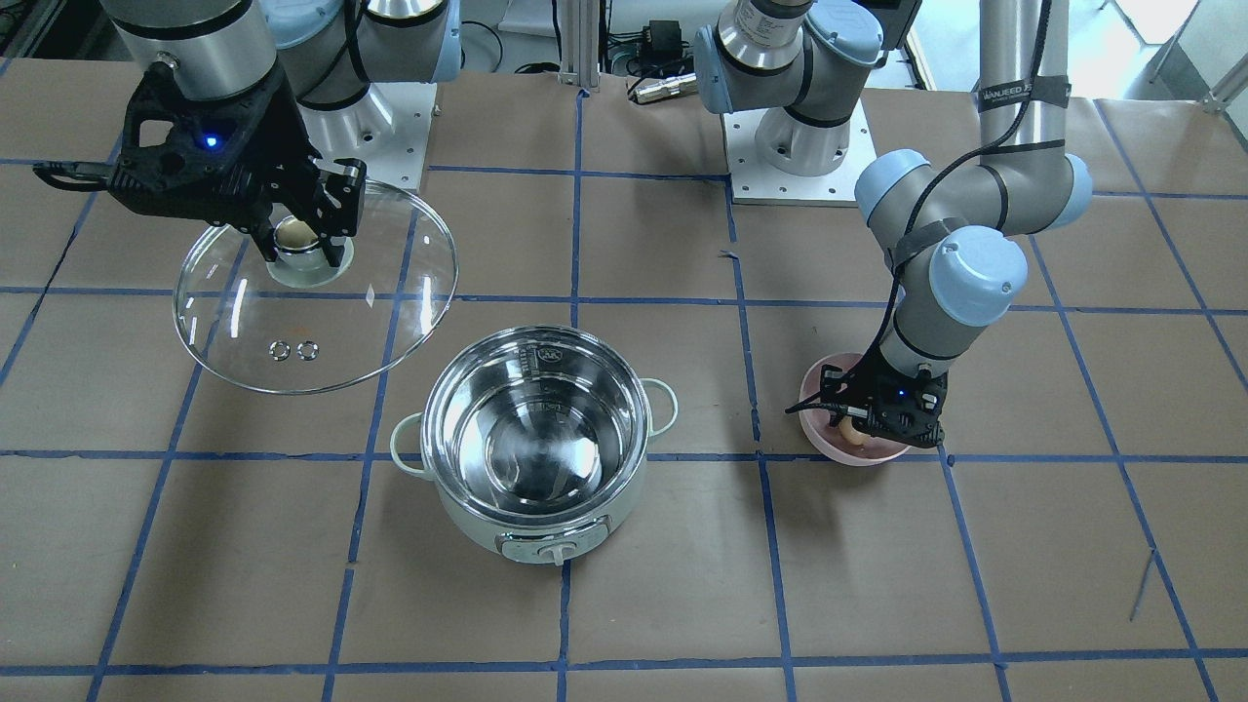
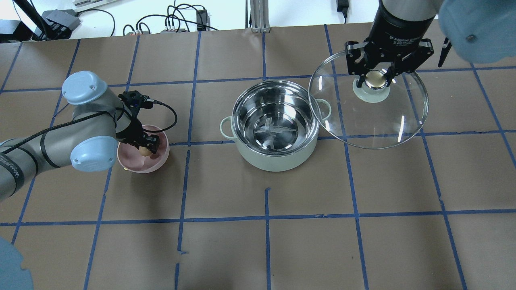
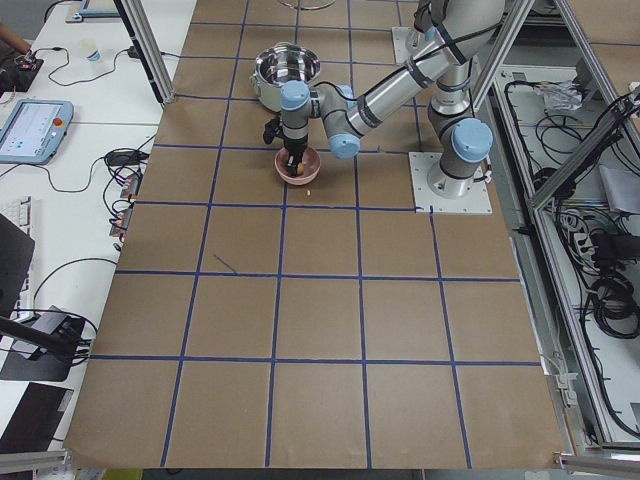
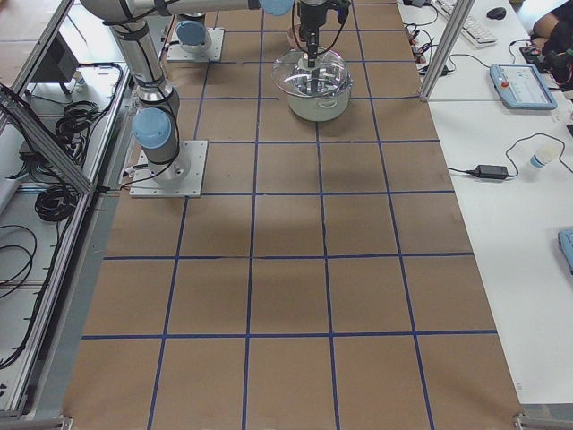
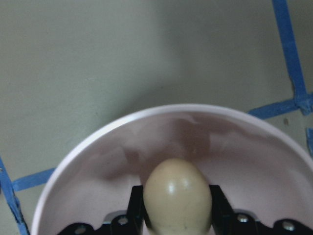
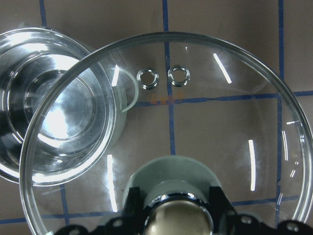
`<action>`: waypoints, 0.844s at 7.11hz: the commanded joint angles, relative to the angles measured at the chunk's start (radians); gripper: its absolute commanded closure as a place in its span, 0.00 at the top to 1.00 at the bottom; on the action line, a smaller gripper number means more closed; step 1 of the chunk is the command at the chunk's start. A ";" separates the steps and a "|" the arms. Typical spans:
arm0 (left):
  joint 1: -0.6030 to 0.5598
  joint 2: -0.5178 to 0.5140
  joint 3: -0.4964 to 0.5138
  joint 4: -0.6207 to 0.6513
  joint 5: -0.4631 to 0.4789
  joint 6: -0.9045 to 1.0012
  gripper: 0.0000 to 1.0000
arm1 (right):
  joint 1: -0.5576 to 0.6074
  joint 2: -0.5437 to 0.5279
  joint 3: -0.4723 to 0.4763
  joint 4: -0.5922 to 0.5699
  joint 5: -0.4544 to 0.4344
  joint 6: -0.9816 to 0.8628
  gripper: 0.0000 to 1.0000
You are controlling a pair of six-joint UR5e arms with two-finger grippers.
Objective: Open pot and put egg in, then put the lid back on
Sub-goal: 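Lift the egg out of the bowl with the left gripper toward the pot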
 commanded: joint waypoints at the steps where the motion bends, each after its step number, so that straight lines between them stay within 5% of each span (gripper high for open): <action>1: -0.008 0.040 0.071 -0.124 -0.002 -0.029 0.39 | 0.001 -0.001 0.000 0.000 0.000 0.002 0.06; 6: -0.207 0.053 0.298 -0.261 -0.056 -0.310 0.39 | -0.001 -0.001 0.001 0.000 0.000 0.000 0.06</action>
